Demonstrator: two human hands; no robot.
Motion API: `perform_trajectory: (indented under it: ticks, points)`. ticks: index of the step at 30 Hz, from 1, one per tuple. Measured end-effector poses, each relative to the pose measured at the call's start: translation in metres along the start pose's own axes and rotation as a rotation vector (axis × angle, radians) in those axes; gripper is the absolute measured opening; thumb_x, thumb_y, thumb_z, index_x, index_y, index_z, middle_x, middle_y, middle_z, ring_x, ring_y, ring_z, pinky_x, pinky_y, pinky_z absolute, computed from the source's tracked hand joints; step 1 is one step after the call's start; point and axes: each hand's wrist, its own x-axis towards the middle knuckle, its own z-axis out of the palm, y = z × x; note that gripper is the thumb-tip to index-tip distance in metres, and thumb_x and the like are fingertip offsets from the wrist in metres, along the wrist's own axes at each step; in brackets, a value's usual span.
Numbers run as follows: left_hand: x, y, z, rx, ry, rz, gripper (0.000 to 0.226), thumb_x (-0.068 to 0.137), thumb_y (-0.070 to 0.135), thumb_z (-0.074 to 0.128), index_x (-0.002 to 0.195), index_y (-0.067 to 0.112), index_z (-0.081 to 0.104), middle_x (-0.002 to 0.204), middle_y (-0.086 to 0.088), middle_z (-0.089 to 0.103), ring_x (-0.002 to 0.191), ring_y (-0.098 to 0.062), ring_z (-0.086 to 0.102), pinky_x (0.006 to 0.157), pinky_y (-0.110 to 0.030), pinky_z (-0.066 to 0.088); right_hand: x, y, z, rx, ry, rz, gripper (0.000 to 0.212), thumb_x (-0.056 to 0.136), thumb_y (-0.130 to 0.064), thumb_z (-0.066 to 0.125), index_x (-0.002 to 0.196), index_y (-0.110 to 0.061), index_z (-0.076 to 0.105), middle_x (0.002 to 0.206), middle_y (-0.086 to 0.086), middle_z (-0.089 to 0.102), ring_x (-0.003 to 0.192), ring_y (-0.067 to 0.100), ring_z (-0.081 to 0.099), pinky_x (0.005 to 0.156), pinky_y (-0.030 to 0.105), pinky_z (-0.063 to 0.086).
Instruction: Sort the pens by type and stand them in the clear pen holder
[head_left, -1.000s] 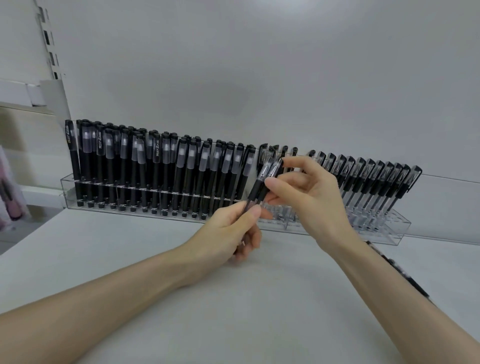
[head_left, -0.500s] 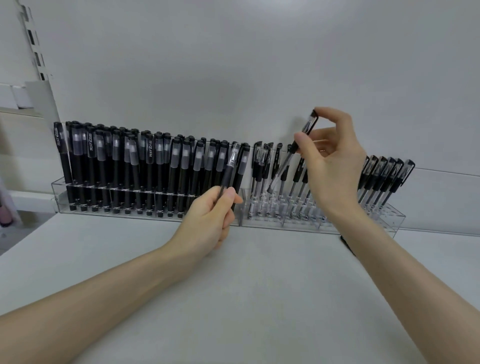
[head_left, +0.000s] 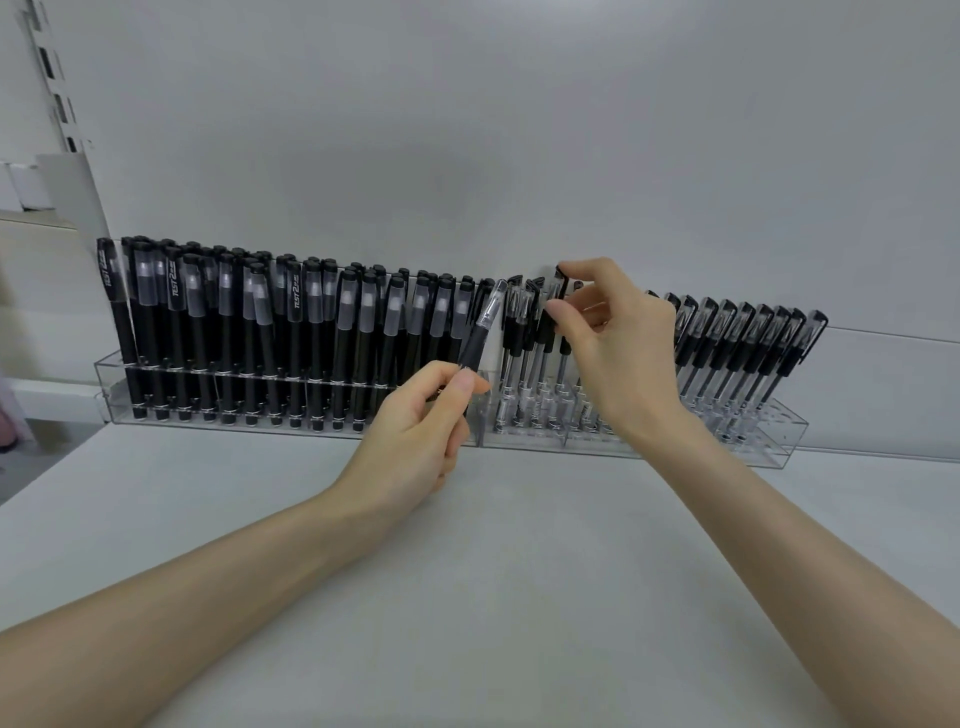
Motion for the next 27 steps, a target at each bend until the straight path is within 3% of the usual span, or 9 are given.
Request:
perform_trajectory:
  ticks: [9,16,19,22,25,27]
  points:
    - [0.0,-0.001,-0.001,0.018,0.002,-0.006,0.023,0.1,0.03,0.039,0.099,0.02,0.06,0.055,0.004,0.04,0.042,-0.007,0.029,0.04,-0.018,0.024,0.007,-0.002,-0.002,-0.004,-0.05,0.039,0.022,0.089,-0.011,0.063,0.112,-0.011,0.062,0.078,0.005,0.066,0.073,0.025,0.066,0.077,0.043,0.053]
    - [0.001,-0.001,-0.001,-0.014,-0.007,-0.006,0.022,0.1,0.029,0.04,0.1,0.021,0.06,0.057,0.002,0.039,0.047,-0.01,0.026,0.045,-0.023,0.021,-0.005,-0.001,0.0,-0.115,-0.055,0.031,0.026,0.091,-0.019,0.062,0.117,-0.015,0.063,0.075,-0.006,0.059,0.07,0.02,0.061,0.078,0.042,0.051]
    - [-0.001,0.0,0.002,-0.023,-0.044,0.019,0.022,0.099,0.029,0.04,0.099,0.021,0.061,0.056,0.002,0.038,0.049,-0.01,0.026,0.047,-0.025,0.021,-0.014,-0.009,-0.01,0.125,-0.023,0.158,0.024,0.091,-0.027,0.062,0.111,-0.016,0.065,0.076,-0.002,0.066,0.071,0.018,0.065,0.076,0.043,0.054]
    - [-0.002,-0.001,0.007,-0.027,-0.115,0.02,0.022,0.099,0.03,0.041,0.1,0.021,0.061,0.055,0.003,0.037,0.045,-0.009,0.027,0.044,-0.022,0.021,-0.022,-0.019,-0.018,0.443,-0.203,0.251,0.022,0.087,-0.022,0.067,0.108,-0.015,0.065,0.081,0.001,0.074,0.079,0.012,0.07,0.081,0.035,0.056]
    - [-0.005,-0.003,0.013,-0.066,-0.213,-0.009,0.021,0.098,0.029,0.042,0.101,0.019,0.06,0.055,0.001,0.037,0.043,-0.01,0.025,0.044,-0.024,0.02,-0.03,-0.021,-0.016,0.561,-0.227,0.255,0.024,0.083,-0.011,0.07,0.104,-0.015,0.06,0.076,-0.003,0.074,0.074,0.008,0.069,0.077,0.024,0.055]
    - [-0.004,-0.005,0.015,-0.061,-0.24,0.003,0.02,0.098,0.026,0.042,0.103,0.017,0.06,0.055,0.001,0.042,0.043,-0.012,0.031,0.042,-0.024,0.027,-0.032,-0.019,-0.016,0.595,-0.201,0.276,0.027,0.082,-0.007,0.071,0.105,-0.011,0.059,0.072,-0.004,0.073,0.068,0.009,0.068,0.074,0.025,0.055]
